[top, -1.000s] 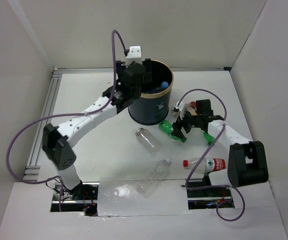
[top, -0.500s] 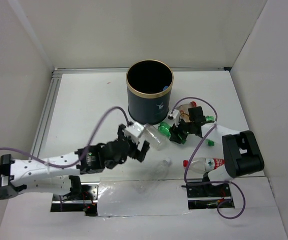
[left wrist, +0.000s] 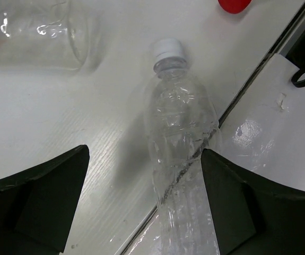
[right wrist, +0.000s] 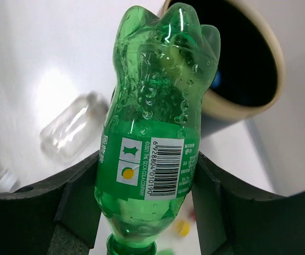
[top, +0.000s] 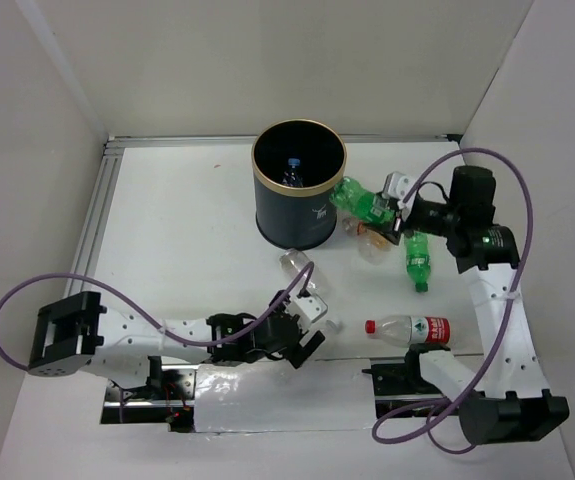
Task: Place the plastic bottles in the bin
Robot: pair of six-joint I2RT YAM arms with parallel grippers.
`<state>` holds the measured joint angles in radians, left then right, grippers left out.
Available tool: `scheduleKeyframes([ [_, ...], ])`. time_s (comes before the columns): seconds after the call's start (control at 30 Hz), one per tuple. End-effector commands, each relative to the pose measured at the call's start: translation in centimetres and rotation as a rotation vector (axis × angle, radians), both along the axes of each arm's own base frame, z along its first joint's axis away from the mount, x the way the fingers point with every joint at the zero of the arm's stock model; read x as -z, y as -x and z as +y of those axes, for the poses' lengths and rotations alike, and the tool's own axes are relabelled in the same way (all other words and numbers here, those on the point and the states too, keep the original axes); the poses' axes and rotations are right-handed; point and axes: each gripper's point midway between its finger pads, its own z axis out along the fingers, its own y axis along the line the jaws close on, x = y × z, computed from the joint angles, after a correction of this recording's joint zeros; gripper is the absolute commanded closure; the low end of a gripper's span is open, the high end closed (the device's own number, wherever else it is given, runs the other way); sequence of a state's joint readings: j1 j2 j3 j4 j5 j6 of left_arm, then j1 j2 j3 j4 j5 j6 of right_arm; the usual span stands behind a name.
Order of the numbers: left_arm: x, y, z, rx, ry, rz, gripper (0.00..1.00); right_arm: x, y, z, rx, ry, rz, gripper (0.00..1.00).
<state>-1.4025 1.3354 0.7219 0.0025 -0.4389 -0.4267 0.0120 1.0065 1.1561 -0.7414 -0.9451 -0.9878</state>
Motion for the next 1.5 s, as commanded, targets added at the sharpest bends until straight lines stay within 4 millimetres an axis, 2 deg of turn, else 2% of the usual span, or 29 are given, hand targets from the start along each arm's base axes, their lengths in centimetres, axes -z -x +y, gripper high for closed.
scheduleKeyframes([
  [0.0, 0.4, 0.4, -2.0, 0.015, 0.056, 0.028, 0.01, -6.7, -2.2, 2.7, -0.071, -0.155, -0.101, 0.81],
  [0.1, 2.3, -0.2, -2.0, -0.021, -0.006, 0.021, 0.01, -10.5, -5.2, 5.5, -0.053, -0.213, -0.126, 0.78],
  [0.17, 3.0, -0.3, -1.8, -0.029, -0.028, 0.019, 0.01, -9.0, -9.1, 7.4, -0.022, -0.193, -0.070, 0.70],
  [0.2, 3.4, -0.4, -2.0, -0.029, -0.032, 0.019, 0.01, -10.9, -10.0, 8.4, -0.036, -0.200, -0.108, 0.67],
  [0.23, 3.1, -0.4, -2.2, -0.029, -0.023, 0.018, 0.01, -8.7, -11.9, 10.4, -0.051, -0.191, -0.039, 0.54],
  [0.3, 4.1, -0.5, -2.3, -0.049, -0.042, 0.030, 0.01, -9.8, -13.2, 12.4, -0.054, -0.211, -0.028, 0.43],
  [0.33, 4.3, -0.7, -2.4, -0.057, -0.057, 0.026, 0.01, -8.1, -14.5, 13.3, -0.047, -0.201, 0.023, 0.35],
  [0.37, 5.0, -0.7, -2.1, -0.072, -0.090, 0.034, 0.01, -7.8, -15.0, 13.9, -0.034, -0.207, 0.069, 0.17],
  [0.43, 5.6, -1.1, -2.1, -0.094, -0.110, 0.026, 0.03, -8.4, -14.6, 14.0, -0.046, -0.217, 0.077, 0.06],
  [0.5, 6.3, -1.2, -1.6, -0.114, -0.147, 0.026, 0.22, -8.6, -14.0, 13.5, -0.031, -0.237, 0.091, 0.01],
  [0.53, 6.3, -1.2, -1.6, -0.114, -0.147, 0.026, 0.46, -7.6, -13.1, 12.6, -0.019, -0.234, 0.100, 0.00],
  [0.57, 5.9, -1.3, -2.0, -0.114, -0.135, 0.025, 0.46, -8.9, -12.7, 11.7, -0.006, -0.244, 0.071, 0.00],
  [0.6, 5.7, -1.4, -1.6, -0.122, -0.145, 0.018, 0.79, -8.9, -12.7, 10.7, 0.045, -0.249, 0.075, 0.00],
  [0.7, 1.0, -1.9, -2.4, -0.138, -0.054, -0.006, 1.00, -8.5, -12.3, 6.7, 0.200, -0.250, 0.087, 0.00],
  [0.73, -0.6, -2.2, -2.3, -0.135, -0.037, -0.037, 1.00, -6.5, -13.1, 3.9, 0.314, -0.235, 0.122, 0.00],
  [0.8, -5.0, -2.7, -2.7, -0.129, 0.047, -0.078, 1.00, -5.2, -12.7, 0.5, 0.439, -0.247, 0.169, 0.18],
  [0.87, -12.1, -3.8, -2.9, -0.127, 0.191, -0.169, 1.00, -1.3, -12.8, -4.0, 0.575, -0.235, 0.253, 0.39],
  [0.9, -14.6, -4.6, -2.7, -0.146, 0.236, -0.201, 1.00, 0.3, -12.2, -5.3, 0.623, -0.226, 0.308, 0.63],
  [0.97, -20.6, -7.9, -1.2, -0.210, 0.337, -0.288, 0.99, 4.1, -11.6, -8.8, 0.760, -0.191, 0.382, 0.66],
  [1.03, -25.0, -10.7, -0.2, -0.261, 0.434, -0.359, 0.95, 6.6, -11.0, -11.0, 0.840, -0.161, 0.434, 0.46],
  [1.07, -27.8, -13.9, 1.8, -0.349, 0.485, -0.405, 0.92, 8.7, -10.2, -13.1, 0.915, -0.143, 0.479, 0.33],
  [1.13, -30.7, -17.2, 2.9, -0.415, 0.572, -0.456, 0.89, 10.9, -9.8, -14.8, 0.950, -0.106, 0.510, 0.23],
  [1.17, -31.7, -18.9, 3.8, -0.465, 0.605, -0.468, 0.86, 12.2, -9.0, -16.1, 0.991, -0.094, 0.540, 0.09],
  [1.2, -32.9, -21.9, 5.1, -0.526, 0.620, -0.504, 0.84, 13.5, -8.8, -16.8, 1.015, -0.084, 0.574, 0.06],
  [1.3, -36.7, -26.4, 7.2, -0.626, 0.737, -0.572, 0.77, 16.1, -7.7, -18.7, 1.059, -0.038, 0.628, 0.00],
  [1.37, -35.2, -29.8, 6.1, -0.633, 0.732, -0.547, 0.73, 17.5, -7.0, -19.3, 1.059, -0.008, 0.668, 0.00],
  [1.4, -36.7, -31.1, 6.7, -0.662, 0.760, -0.559, 0.70, 18.3, -6.7, -19.6, 1.062, 0.002, 0.687, 0.00],
  [1.43, -36.2, -32.1, 6.2, -0.659, 0.752, -0.546, 0.66, 19.2, -6.0, -19.9, 1.068, 0.013, 0.728, 0.00],
  [1.47, -33.7, -33.9, 4.7, -0.663, 0.705, -0.519, 0.64, 19.6, -5.7, -20.1, 1.070, 0.021, 0.745, 0.00],
])
